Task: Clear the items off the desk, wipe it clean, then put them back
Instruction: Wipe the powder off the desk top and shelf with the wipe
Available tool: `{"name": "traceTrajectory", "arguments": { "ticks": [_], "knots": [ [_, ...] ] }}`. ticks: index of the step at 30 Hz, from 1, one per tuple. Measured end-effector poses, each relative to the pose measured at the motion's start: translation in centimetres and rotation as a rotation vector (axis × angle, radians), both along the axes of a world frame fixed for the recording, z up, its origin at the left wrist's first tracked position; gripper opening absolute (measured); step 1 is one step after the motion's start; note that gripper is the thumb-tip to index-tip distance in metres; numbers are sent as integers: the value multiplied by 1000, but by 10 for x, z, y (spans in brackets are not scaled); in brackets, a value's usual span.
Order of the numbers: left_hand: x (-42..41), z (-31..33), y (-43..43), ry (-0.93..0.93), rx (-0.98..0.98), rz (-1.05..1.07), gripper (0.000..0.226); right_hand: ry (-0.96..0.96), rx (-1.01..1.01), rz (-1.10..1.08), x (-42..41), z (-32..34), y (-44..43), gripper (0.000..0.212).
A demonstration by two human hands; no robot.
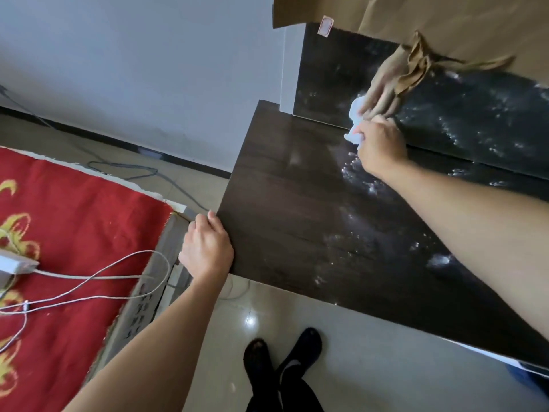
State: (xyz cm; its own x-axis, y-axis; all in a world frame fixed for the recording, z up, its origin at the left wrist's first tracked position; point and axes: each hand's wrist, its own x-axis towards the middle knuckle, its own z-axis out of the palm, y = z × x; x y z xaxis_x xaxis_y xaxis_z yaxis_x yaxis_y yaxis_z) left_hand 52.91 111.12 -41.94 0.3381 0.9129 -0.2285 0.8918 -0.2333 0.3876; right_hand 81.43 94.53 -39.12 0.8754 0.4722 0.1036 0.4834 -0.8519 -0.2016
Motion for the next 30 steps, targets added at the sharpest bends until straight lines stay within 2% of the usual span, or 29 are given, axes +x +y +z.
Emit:
{"name": "traceTrajectory", "arguments": {
  "ticks": [3, 5, 8, 10, 12, 14, 15, 19, 21, 23, 26, 28, 30],
  "knots": [
    [4, -6, -13, 14, 99, -159, 33, -58, -2, -19, -1, -15, 1, 24],
    [12, -8, -29, 6, 108, -147, 41, 7, 44, -66, -4, -15, 4, 25],
    [18, -9, -41, 12, 107, -116, 48, 185, 113, -20, -28, 2, -5, 21],
    [17, -10, -41, 20, 129, -136, 49, 337, 103, 120, -71, 13, -26, 24],
    [17, -10, -41, 27, 133, -132, 49, 535, -33, 287, -118, 24, -48, 26],
    [19, -11, -43, 45, 147, -124, 49, 663, -154, 345, -120, 31, -51, 32],
    [20, -11, -43, 53, 143, -116, 49, 635, -132, 300, -103, 34, -42, 31],
    [19, -13, -41, 65, 143, -103, 49, 288, 136, 52, -18, 25, 11, 20],
    [19, -14, -41, 68, 132, -108, 50, 193, 119, -38, -1, 8, 28, 24],
    [21, -14, -41, 75, 130, -111, 51, 158, 68, -34, -8, -4, 33, 26],
    [21, -12, -41, 76, 114, -118, 51, 205, 64, 140, -51, -5, 11, 30],
    [21, -9, -41, 77, 109, -120, 51, 341, 16, 275, -96, 3, -16, 29],
    [21, -9, -41, 74, 102, -114, 51, 560, -71, 391, -132, 17, -37, 32]
  ]
}}
